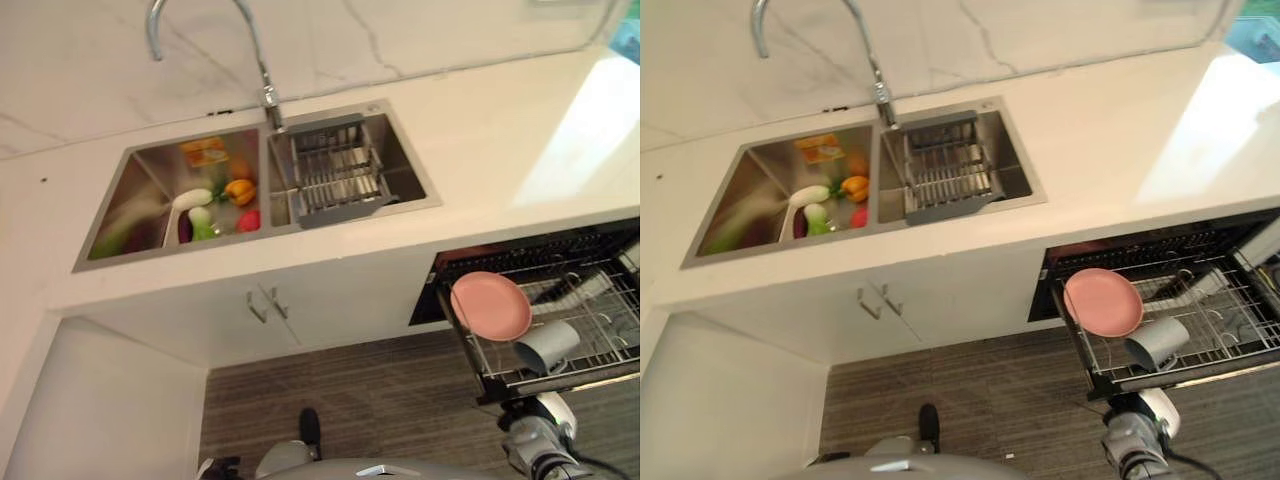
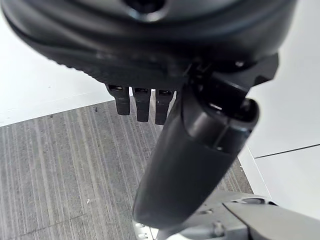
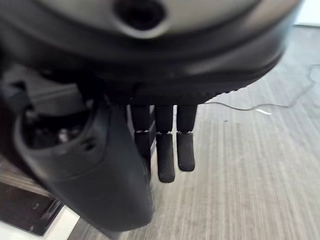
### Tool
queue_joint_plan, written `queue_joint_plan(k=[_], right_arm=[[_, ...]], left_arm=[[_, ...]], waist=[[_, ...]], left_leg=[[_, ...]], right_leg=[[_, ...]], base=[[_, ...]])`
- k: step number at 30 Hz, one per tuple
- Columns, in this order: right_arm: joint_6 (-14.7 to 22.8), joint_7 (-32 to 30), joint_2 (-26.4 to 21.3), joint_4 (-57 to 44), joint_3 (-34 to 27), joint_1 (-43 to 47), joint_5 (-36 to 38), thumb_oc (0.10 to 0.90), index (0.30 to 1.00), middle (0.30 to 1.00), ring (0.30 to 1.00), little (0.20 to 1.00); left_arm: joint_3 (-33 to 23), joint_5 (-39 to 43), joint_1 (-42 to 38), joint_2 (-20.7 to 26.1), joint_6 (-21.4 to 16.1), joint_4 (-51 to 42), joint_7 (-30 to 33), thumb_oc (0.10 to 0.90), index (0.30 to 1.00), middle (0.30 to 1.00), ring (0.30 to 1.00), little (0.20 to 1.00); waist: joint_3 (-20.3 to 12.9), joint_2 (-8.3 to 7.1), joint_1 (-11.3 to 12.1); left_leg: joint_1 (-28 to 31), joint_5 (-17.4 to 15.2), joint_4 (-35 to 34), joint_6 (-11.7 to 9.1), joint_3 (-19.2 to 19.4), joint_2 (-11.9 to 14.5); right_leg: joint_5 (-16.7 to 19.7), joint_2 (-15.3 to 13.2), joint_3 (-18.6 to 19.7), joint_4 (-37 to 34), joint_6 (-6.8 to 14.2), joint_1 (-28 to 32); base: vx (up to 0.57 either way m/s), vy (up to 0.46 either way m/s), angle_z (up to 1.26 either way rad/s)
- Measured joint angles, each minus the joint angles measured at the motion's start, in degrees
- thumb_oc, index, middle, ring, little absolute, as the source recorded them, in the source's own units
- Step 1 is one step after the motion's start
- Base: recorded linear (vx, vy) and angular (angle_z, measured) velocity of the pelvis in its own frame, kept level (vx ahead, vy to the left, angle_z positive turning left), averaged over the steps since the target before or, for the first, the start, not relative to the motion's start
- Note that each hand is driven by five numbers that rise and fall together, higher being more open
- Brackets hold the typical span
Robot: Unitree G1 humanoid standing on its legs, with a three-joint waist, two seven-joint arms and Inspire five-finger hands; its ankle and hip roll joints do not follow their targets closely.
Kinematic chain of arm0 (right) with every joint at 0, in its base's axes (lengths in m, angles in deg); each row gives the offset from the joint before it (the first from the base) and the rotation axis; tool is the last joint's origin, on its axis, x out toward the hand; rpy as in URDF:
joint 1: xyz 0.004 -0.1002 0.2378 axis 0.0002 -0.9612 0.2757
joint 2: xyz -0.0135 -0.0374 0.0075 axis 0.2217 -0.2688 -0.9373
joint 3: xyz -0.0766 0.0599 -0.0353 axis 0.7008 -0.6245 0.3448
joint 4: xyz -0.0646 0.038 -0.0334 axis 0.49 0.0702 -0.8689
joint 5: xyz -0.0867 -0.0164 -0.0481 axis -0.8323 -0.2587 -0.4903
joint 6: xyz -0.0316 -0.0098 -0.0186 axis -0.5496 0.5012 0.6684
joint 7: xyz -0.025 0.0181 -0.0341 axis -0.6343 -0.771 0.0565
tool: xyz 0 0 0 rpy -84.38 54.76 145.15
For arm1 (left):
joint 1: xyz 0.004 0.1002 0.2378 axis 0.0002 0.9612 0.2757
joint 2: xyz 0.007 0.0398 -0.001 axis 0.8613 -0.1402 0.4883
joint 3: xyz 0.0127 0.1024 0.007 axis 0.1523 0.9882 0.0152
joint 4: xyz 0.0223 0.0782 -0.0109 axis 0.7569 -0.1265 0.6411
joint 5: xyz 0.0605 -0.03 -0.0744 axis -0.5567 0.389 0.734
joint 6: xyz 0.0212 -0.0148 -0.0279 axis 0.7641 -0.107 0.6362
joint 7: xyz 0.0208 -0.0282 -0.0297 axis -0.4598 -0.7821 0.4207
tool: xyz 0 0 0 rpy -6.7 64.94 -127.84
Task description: Place the dishes in the dishwasher.
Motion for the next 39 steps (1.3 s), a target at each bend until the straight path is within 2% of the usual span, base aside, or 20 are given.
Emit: queue_joint_plan(k=[2,3,4,5,6,7,8,9,11,12,16,22,27,28,29,30,31,35,36,39], right_arm=[[-0.9,2.9,-1.6,-3.7,3.7,0.3,-6.8,0.4,0.3,0.3,0.3,0.3],[-0.7,5.9,-4.9,-7.8,11.0,0.2,-16.0,0.4,0.3,0.3,0.3,0.3],[0.5,6.9,-6.3,-10.6,11.7,0.7,-21.6,0.4,0.3,0.3,0.3,0.3],[0.5,6.9,-6.3,-10.6,11.7,0.7,-21.6,0.4,0.3,0.3,0.3,0.3],[1.5,7.9,-8.2,-12.8,12.8,3.9,-27.1,0.4,0.3,0.3,0.3,0.3],[1.5,7.9,-8.2,-12.8,12.8,3.9,-27.1,0.4,0.3,0.3,0.3,0.3],[2.9,8.4,-10.3,-15.0,17.9,8.4,-31.9,0.4,0.3,0.3,0.3,0.3],[3.7,8.8,-10.9,-16.0,20.0,11.0,-33.7,0.4,0.3,0.3,0.3,0.3],[4.5,10.0,-11.5,-17.2,22.5,15.2,-34.3,0.4,0.3,0.3,0.3,0.3],[4.9,9.8,-11.5,-17.2,22.7,17.5,-36.3,0.4,0.3,0.3,0.3,0.3],[5.5,10.1,-9.7,-14.5,23.4,18.4,-36.7,0.4,0.3,0.3,0.3,0.3],[5.7,7.8,-6.6,-5.0,21.7,19.8,-36.5,0.4,0.3,0.3,0.3,0.3],[5.5,7.5,-5.1,-3.9,21.1,19.6,-35.1,0.403,0.305,0.305,0.305,0.305],[5.6,7.5,-4.6,-3.9,21.1,19.5,-35.1,0.538,0.507,0.507,0.507,0.507],[5.4,6.6,-3.2,-5.4,17.5,17.0,-34.6,0.8,0.9,0.9,0.9,0.9],[5.4,6.6,-3.2,-5.4,17.5,17.0,-34.6,0.8,0.9,0.9,0.9,0.9],[5.4,5.3,-0.7,-6.3,14.1,14.2,-33.0,0.8,0.9,0.9,0.9,0.9],[6.2,5.7,7.0,-6.3,10.4,4.5,-27.7,0.8,0.9,0.9,0.9,0.9],[7.7,5.7,10.6,-5.9,6.5,-0.5,-22.4,0.8,0.9,0.9,0.9,0.9],[8.4,6.3,13.9,-1.2,6.0,-5.5,-16.3,0.8,0.9,0.9,0.9,0.9]], left_arm=[[-0.1,-0.2,0.7,0.2,-0.1,0.1,-0.1,0.8,0.9,0.9,0.9,0.9],[-0.1,-0.8,0.6,0.4,-0.1,0.1,-0.5,0.8,0.9,0.9,0.9,0.9],[-0.1,-1.4,0.7,0.4,-0.2,0.2,-0.6,0.8,0.9,0.9,0.9,0.9],[-0.1,-1.4,0.7,0.4,-0.2,0.2,-0.6,0.8,0.9,0.9,0.9,0.9],[-0.2,-2.0,0.8,0.4,-0.4,0.2,-0.9,0.8,0.9,0.9,0.9,0.9],[-0.2,-2.0,0.8,0.4,-0.4,0.2,-0.9,0.8,0.9,0.9,0.9,0.9],[-0.3,-2.3,0.7,0.4,-0.7,0.2,-1.2,0.8,0.9,0.9,0.9,0.9],[-0.3,-2.3,0.7,0.4,-0.9,0.2,-1.4,0.8,0.9,0.9,0.9,0.9],[-0.4,-2.3,0.5,0.4,-1.3,0.1,-1.6,0.8,0.9,0.9,0.9,0.9],[-0.7,-2.2,0.1,0.4,-1.5,0.0,-1.7,0.8,0.9,0.9,0.9,0.9],[-1.3,-2.1,-0.1,0.9,-1.7,0.2,-1.9,0.8,0.9,0.9,0.9,0.9],[-1.2,-2.1,-1.7,1.5,-1.6,0.2,-1.8,0.8,0.9,0.9,0.9,0.9],[-1.3,-1.7,-2.2,1.6,-1.7,0.2,-1.7,0.8,0.9,0.9,0.9,0.9],[-1.3,-1.7,-2.2,1.6,-1.7,0.2,-1.8,0.8,0.9,0.9,0.9,0.9],[-1.3,-1.4,-2.3,1.5,-1.7,0.0,-1.7,0.8,0.9,0.9,0.9,0.9],[-1.3,-1.4,-2.3,1.5,-1.7,0.0,-1.7,0.8,0.9,0.9,0.9,0.9],[-1.3,-1.1,-2.2,1.3,-1.6,0.0,-1.7,0.8,0.9,0.9,0.9,0.9],[-1.4,0.1,-1.9,1.5,-1.5,-0.2,-1.7,0.8,0.9,0.9,0.9,0.9],[-3.0,1.7,-0.9,1.4,-1.1,-1.1,-1.9,0.8,0.9,0.9,0.9,0.9],[-4.1,3.6,0.0,1.4,-0.8,-0.8,-1.9,0.8,0.9,0.9,0.9,0.9]], waist=[[0.5,-0.76,1.3],[0.9,-1.22,1.3],[1.0,-1.41,1.5],[1.0,-1.41,1.5],[1.0,-1.56,1.9],[1.0,-1.56,1.9],[1.1,-1.88,2.7],[1.1,-1.91,3.0],[1.1,-2.35,4.0],[1.4,-3.08,4.8],[1.4,-5.07,5.9],[1.4,-5.13,7.9],[1.8,-5.73,8.1],[1.9,-5.96,8.0],[2.1,-6.32,7.7],[2.1,-6.32,7.7],[2.0,-6.59,7.4],[2.0,-6.87,5.6],[2.0,-7.18,4.2],[2.2,-7.39,2.3]], left_leg=[[-0.4,0.0,-0.1,0.2,-0.3,-0.5],[-0.5,0.1,-0.1,0.4,-1.0,-0.5],[-0.7,0.2,-0.1,0.5,-1.2,-0.4],[-0.7,0.2,-0.1,0.5,-1.2,-0.4],[-1.0,0.2,-0.3,0.5,-1.3,-0.3],[-1.0,0.2,-0.3,0.5,-1.3,-0.3],[-1.3,0.0,-0.3,0.2,-1.3,-0.2],[-1.3,0.0,-0.3,0.3,-1.3,-0.2],[-1.6,0.4,-0.1,0.5,-1.5,-0.2],[-2.1,0.5,0.0,0.5,-2.2,-0.4],[-3.1,0.7,0.0,0.5,-3.8,-0.5],[-4.6,0.9,0.0,0.6,-4.4,-0.5],[-4.7,0.9,0.0,0.6,-4.4,-0.6],[-4.7,0.9,0.0,0.6,-4.4,-0.6],[-4.4,0.9,0.0,0.6,-4.3,-0.6],[-4.4,0.9,0.0,0.6,-4.3,-0.6],[-4.1,0.8,0.0,0.6,-4.2,-0.7],[-2.9,0.3,0.0,0.7,-3.6,-0.8],[-1.8,-0.5,0.0,0.8,-2.2,-0.7],[0.0,-1.7,0.0,0.9,-0.5,-0.6]], right_leg=[[-0.3,-0.2,-0.5,0.0,0.3,0.3],[-0.5,-0.1,-1.0,0.0,0.7,0.3],[-0.5,0.0,-1.2,0.0,0.8,0.3],[-0.5,0.0,-1.2,0.0,0.8,0.3],[-0.5,0.2,-1.2,0.0,0.8,0.3],[-0.5,0.2,-1.2,0.0,0.8,0.3],[-0.5,0.3,-1.3,0.0,0.9,0.1],[-0.5,0.3,-1.3,0.0,1.0,0.0],[-0.2,0.3,-1.5,0.0,1.3,-0.4],[-0.2,0.5,-2.0,0.0,1.3,-0.5],[-0.2,0.7,-2.4,0.0,0.9,-0.5],[-0.5,0.8,-2.3,0.0,0.4,-1.6],[-0.5,0.8,-2.3,0.0,0.4,-1.7],[-0.5,0.8,-2.3,0.0,0.4,-1.7],[-0.5,0.6,-2.1,0.0,0.4,-1.6],[-0.5,0.6,-2.1,0.0,0.4,-1.6],[-0.3,0.5,-2.1,0.0,0.2,-1.3],[-0.1,0.0,-1.8,0.5,-0.3,-0.8],[0.0,-0.7,-0.6,0.8,-0.4,-0.9],[0.3,-1.4,0.6,1.8,-0.8,-0.5]], base=[[0.01,-0.006,0.21],[0.02,0.002,0.16],[0.01,0.001,0.16],[0.02,0.01,0.04],[0.0,0.0,0.0],[0.03,0.022,0.01],[0.0,0.0,0.0],[0.0,0.0,0.0],[0.01,0.008,0.1],[0.01,0.004,0.26],[0.01,0.003,0.23],[0.0,0.002,0.05],[0.0,0.0,0.0],[0.0,0.0,0.0],[0.0,0.0,0.0],[0.0,0.0,0.0],[0.0,0.0,0.0],[-0.01,0.058,-0.11],[0.02,0.097,-0.51],[0.01,0.079,-0.41]])
